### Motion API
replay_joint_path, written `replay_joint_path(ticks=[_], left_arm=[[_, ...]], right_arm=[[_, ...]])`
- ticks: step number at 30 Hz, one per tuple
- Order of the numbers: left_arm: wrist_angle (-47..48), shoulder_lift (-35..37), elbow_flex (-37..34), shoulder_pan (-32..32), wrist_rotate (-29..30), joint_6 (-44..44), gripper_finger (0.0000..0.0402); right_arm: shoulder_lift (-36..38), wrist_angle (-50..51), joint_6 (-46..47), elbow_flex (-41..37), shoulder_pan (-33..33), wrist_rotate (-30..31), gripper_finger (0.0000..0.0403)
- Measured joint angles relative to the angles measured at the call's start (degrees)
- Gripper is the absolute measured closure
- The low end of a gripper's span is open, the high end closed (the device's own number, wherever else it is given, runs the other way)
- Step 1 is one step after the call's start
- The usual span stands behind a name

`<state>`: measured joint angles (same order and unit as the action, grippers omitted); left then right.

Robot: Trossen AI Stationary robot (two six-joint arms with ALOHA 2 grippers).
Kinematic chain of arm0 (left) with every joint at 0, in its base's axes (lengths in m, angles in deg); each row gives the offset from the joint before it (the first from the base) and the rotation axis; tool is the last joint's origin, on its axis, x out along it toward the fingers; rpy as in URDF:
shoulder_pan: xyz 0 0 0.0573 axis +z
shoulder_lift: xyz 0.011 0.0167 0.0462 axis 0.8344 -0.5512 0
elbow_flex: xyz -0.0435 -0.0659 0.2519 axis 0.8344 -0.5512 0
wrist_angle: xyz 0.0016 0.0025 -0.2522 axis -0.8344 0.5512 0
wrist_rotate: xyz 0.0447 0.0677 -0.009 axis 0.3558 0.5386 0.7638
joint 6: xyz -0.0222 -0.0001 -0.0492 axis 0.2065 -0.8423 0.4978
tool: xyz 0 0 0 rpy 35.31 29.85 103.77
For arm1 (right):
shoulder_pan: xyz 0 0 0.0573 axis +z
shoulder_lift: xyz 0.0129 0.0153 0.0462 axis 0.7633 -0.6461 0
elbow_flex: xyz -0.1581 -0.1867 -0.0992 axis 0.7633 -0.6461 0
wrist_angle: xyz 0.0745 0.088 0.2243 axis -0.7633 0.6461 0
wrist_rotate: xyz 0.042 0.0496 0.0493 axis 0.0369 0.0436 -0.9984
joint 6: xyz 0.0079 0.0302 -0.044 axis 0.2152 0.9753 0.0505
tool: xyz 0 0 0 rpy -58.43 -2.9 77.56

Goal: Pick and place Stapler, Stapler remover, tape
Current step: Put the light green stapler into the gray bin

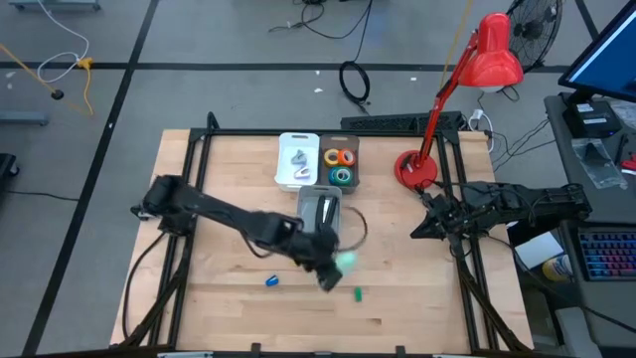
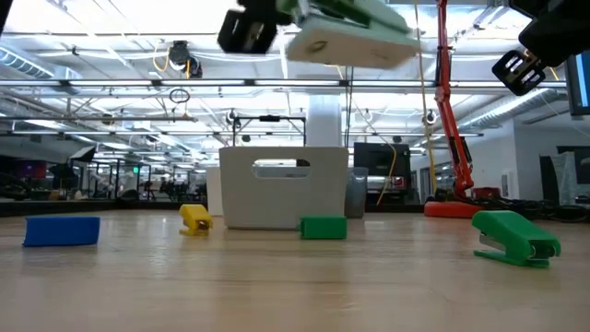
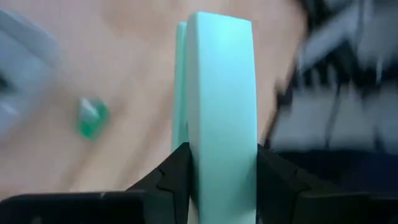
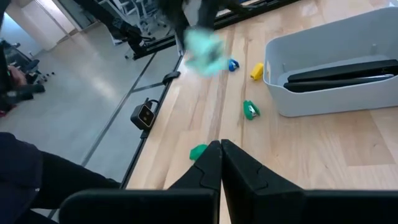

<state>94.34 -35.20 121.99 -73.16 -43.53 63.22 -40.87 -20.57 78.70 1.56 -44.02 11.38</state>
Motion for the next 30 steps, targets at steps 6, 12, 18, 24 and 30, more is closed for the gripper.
replay_joint_path(ticks=[6,12,18,24,30], left_arm=[[5.30,5.95,0.09,2.66,21.32,13.00,0.0270],[12.40,6.51,0.09,7.09,27.87,25.73,0.0270],[12.65,3.06,0.07,10.87,24.83,31.42,0.0270],[19.21,-0.19,-0.01,12.20,21.77,39.09,0.0270],[22.44,-1.19,0.02,12.45,19.67,42.60,0.0270]], right_arm=[[-0.02,-0.01,-0.02,0.00,0.01,-0.07,0.0403],[-0.02,0.02,-0.15,0.00,0.00,-0.05,0.0403],[0.00,0.43,-0.44,0.02,0.01,-0.07,0.0403],[0.00,1.49,-0.49,0.00,0.01,-0.19,0.0403],[0.00,2.51,-1.73,0.01,0.00,-0.17,0.0403]])
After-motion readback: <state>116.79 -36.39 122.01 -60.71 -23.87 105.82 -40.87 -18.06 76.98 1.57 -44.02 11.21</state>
